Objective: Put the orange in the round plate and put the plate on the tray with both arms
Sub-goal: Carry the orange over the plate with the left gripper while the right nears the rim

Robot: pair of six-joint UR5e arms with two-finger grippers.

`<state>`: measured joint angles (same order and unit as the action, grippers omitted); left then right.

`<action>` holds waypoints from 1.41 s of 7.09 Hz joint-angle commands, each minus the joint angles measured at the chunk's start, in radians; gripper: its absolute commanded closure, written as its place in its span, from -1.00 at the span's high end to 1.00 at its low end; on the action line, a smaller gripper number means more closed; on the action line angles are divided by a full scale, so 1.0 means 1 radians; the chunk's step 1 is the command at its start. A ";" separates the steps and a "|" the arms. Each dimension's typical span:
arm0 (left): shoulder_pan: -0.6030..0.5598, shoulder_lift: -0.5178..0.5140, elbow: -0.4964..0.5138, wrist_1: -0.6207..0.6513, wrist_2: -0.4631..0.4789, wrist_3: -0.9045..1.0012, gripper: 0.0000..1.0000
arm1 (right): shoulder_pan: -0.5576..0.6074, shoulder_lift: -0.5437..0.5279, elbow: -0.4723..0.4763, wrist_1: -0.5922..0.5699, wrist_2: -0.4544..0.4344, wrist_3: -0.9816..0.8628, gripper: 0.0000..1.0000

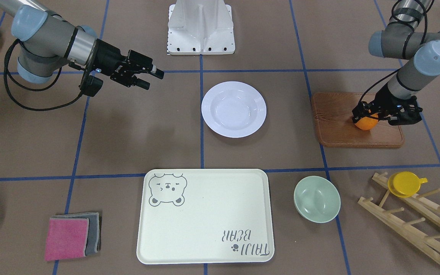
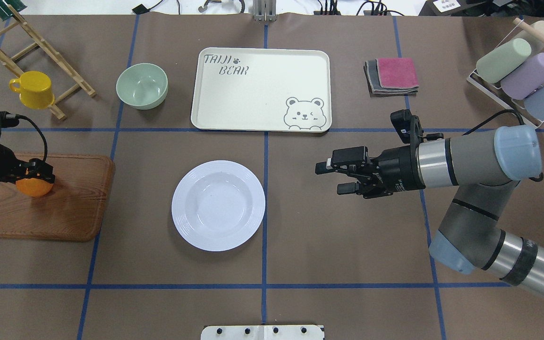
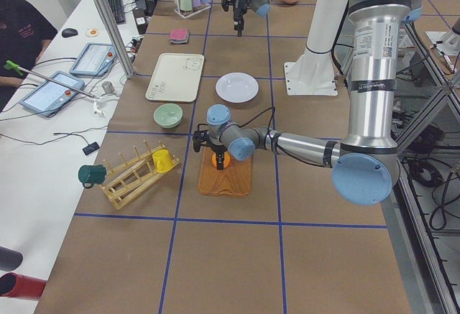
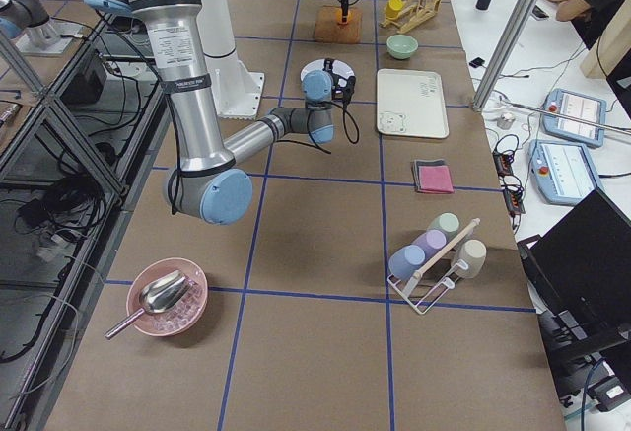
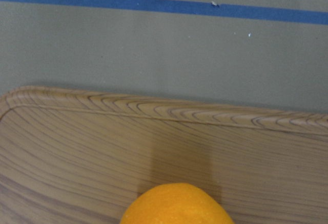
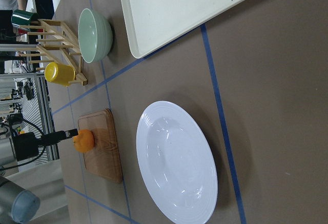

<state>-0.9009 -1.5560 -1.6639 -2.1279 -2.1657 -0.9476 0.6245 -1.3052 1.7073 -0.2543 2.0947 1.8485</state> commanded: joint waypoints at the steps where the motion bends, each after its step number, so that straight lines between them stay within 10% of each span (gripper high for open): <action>1: 0.002 -0.027 -0.031 0.035 -0.043 -0.010 0.53 | -0.066 0.009 -0.021 0.066 -0.142 -0.002 1.00; 4: 0.028 -0.276 -0.194 0.369 -0.051 -0.196 0.52 | -0.218 0.078 -0.167 0.198 -0.352 -0.006 1.00; 10: 0.364 -0.541 -0.110 0.428 0.227 -0.511 0.55 | -0.229 0.155 -0.268 0.169 -0.389 -0.043 0.98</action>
<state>-0.5786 -2.0501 -1.8181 -1.6966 -1.9688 -1.4103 0.3991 -1.1738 1.4560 -0.0754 1.7180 1.8085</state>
